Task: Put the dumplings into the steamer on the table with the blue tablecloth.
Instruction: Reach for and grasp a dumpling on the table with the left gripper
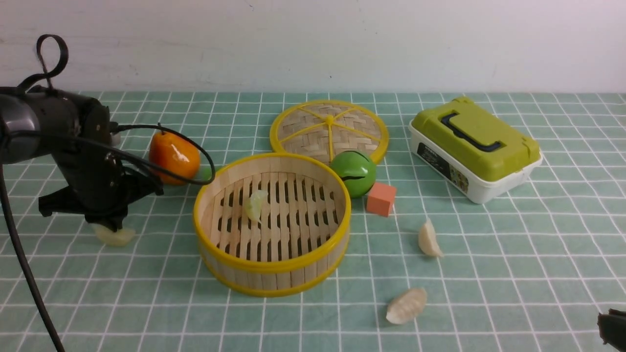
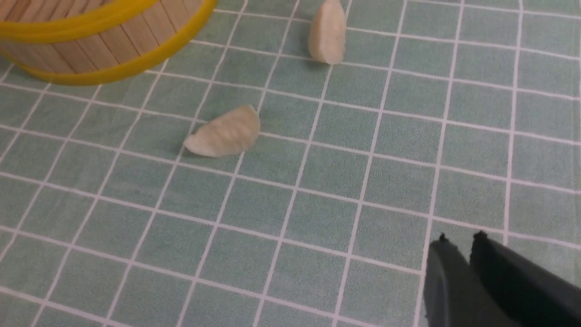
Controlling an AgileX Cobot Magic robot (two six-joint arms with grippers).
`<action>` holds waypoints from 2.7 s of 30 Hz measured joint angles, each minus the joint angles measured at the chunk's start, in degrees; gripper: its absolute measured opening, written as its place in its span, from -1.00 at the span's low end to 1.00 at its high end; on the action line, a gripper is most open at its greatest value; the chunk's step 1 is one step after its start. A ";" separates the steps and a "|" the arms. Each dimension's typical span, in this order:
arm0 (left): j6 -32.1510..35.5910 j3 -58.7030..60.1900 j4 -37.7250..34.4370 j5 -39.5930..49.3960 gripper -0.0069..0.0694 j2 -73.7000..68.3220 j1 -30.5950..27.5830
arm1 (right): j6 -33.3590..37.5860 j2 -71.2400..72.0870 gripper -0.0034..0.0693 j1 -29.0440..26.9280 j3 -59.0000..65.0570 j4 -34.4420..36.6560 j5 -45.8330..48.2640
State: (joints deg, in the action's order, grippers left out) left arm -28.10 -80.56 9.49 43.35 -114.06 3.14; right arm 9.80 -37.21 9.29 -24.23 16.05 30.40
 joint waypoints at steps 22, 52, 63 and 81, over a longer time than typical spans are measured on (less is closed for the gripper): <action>-4.98 1.17 2.82 -4.48 -0.85 7.43 0.06 | 0.00 0.00 -0.66 0.00 1.80 0.06 -2.73; 18.41 1.21 -20.78 8.80 -0.81 4.69 0.02 | 0.00 0.00 -0.61 0.00 1.80 1.29 -2.79; 23.74 1.21 -7.30 5.44 -0.47 7.47 0.01 | 0.00 0.00 -0.59 0.00 1.80 1.34 -2.84; 25.07 0.45 -4.75 4.23 -0.44 -0.68 0.01 | 0.00 0.00 -0.56 0.00 1.80 1.70 -2.91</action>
State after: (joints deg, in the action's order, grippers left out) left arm -3.03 -80.11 4.75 47.58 -114.74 3.15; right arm 9.80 -37.21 9.29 -22.42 17.75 27.49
